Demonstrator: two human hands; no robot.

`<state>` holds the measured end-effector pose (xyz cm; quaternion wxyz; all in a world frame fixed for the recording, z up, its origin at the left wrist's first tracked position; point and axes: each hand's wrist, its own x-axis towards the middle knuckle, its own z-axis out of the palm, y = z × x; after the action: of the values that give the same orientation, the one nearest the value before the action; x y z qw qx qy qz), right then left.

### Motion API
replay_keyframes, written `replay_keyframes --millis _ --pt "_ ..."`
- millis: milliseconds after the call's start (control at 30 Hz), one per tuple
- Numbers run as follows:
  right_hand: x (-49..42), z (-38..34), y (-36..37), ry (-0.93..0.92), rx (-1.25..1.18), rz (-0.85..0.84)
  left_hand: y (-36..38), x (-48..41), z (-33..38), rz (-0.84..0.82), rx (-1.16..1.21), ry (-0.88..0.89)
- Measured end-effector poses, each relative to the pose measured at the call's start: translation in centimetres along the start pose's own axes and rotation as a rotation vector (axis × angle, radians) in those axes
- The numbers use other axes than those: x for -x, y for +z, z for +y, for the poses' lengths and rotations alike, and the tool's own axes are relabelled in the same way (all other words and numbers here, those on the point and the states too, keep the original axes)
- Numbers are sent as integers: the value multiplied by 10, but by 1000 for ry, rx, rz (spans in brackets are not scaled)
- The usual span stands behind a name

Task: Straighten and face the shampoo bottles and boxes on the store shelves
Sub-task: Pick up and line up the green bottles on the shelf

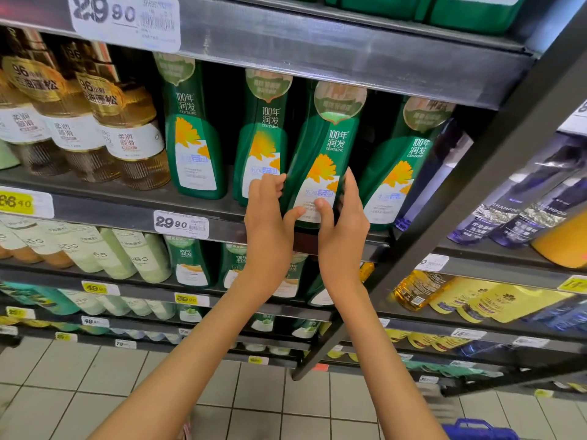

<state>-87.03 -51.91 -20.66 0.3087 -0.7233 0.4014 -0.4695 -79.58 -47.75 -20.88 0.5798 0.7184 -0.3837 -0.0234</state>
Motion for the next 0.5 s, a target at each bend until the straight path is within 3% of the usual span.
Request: replay_keyframes --millis 100,267,500 --pt "1 -2 -7 16 -3 -69 -2 -3 -1 -28 -18 -6" --pt "19 3 -10 17 88 -40 -1 -2 -1 -27 -33 -12" --pt "31 4 -11 150 49 -97 0 4 -6 -39 -60 -64"
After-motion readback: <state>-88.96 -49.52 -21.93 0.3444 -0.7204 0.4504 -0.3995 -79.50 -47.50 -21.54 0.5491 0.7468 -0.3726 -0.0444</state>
